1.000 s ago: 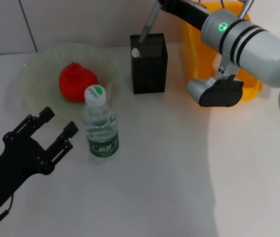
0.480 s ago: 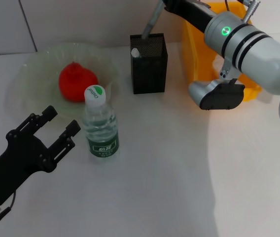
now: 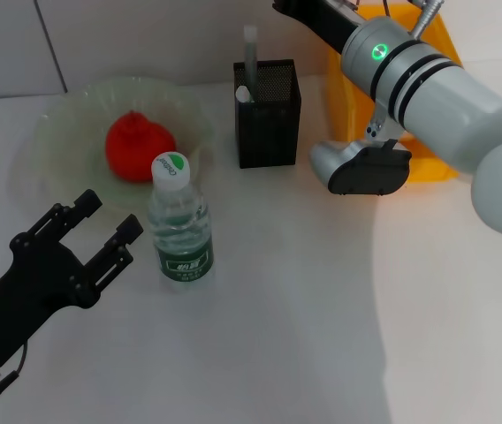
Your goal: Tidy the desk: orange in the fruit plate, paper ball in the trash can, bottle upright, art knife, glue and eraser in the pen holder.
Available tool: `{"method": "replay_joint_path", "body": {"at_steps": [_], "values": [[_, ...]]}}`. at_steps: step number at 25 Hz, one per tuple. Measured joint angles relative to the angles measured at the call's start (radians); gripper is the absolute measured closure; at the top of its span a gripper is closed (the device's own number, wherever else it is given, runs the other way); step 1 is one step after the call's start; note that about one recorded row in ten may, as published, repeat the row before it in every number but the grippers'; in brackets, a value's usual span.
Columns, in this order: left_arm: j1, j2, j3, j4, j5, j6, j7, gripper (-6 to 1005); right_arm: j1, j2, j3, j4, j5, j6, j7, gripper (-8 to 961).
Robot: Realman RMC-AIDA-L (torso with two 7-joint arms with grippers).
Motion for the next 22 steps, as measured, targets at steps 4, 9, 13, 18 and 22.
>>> {"method": "replay_joint_path", "body": {"at_steps": [4,9,13,18,22], "values": [[-0.004,0.000,-0.012,-0.012,0.002,0.002,-0.001,333,0.004,0.005,0.008,0.002,0.001,0.002,-0.008,730],[-0.006,0.000,-0.014,-0.014,0.005,0.004,-0.001,333,-0.002,0.008,0.042,-0.100,0.057,-0.020,0.010,704],[-0.005,0.002,-0.017,-0.014,0.005,0.008,-0.001,332,-0.021,0.017,0.084,-0.248,0.350,-0.083,-0.081,707],[0.001,0.004,-0.025,-0.012,0.009,0.031,-0.001,332,-0.086,0.032,0.162,-0.410,0.904,-0.169,-0.309,714],[0.005,0.007,-0.041,-0.013,0.012,0.075,0.005,332,-0.127,0.016,0.225,-0.517,1.304,-0.221,-0.339,725]]}}
